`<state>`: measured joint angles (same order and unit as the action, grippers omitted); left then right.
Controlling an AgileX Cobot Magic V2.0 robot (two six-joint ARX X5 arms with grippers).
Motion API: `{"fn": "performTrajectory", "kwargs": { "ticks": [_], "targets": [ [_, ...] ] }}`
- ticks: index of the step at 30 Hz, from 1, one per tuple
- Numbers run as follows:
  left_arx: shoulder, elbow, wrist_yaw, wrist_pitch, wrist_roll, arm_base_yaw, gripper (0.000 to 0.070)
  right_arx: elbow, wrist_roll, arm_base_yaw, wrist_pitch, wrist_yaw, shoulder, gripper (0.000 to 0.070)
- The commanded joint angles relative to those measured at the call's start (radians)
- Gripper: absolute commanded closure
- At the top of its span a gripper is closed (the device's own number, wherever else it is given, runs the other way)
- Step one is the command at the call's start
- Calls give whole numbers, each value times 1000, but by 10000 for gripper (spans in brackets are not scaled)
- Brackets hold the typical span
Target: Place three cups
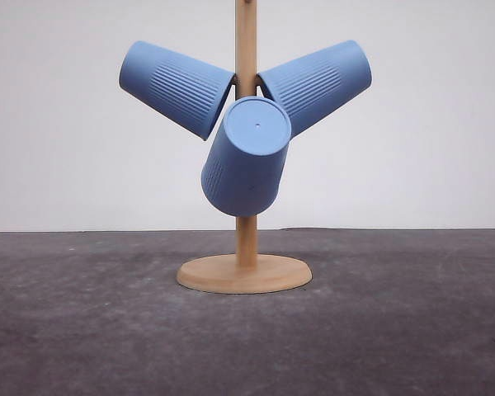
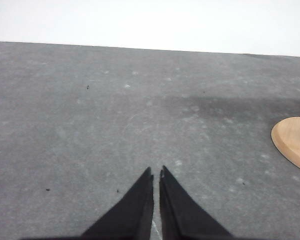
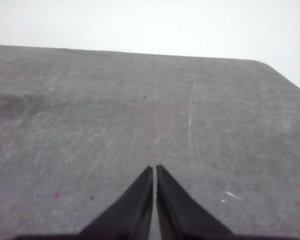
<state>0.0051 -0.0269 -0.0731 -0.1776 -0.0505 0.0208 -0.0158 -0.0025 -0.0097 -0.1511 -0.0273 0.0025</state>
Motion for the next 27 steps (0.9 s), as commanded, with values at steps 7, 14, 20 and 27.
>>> {"fn": "performTrajectory", "kwargs": {
  "ticks": [7, 14, 20, 27],
  "targets": [
    [-2, 14, 3, -3, 5, 1, 700, 4, 11, -1, 11, 0, 1, 691],
    [-2, 14, 3, -3, 5, 1, 700, 4, 11, -1, 11, 0, 1, 691],
    [-2, 14, 3, -3, 5, 1, 700, 4, 11, -1, 11, 0, 1, 691],
    [-2, 14, 3, -3, 5, 1, 700, 4, 11, -1, 11, 0, 1, 691]
  ]
}}
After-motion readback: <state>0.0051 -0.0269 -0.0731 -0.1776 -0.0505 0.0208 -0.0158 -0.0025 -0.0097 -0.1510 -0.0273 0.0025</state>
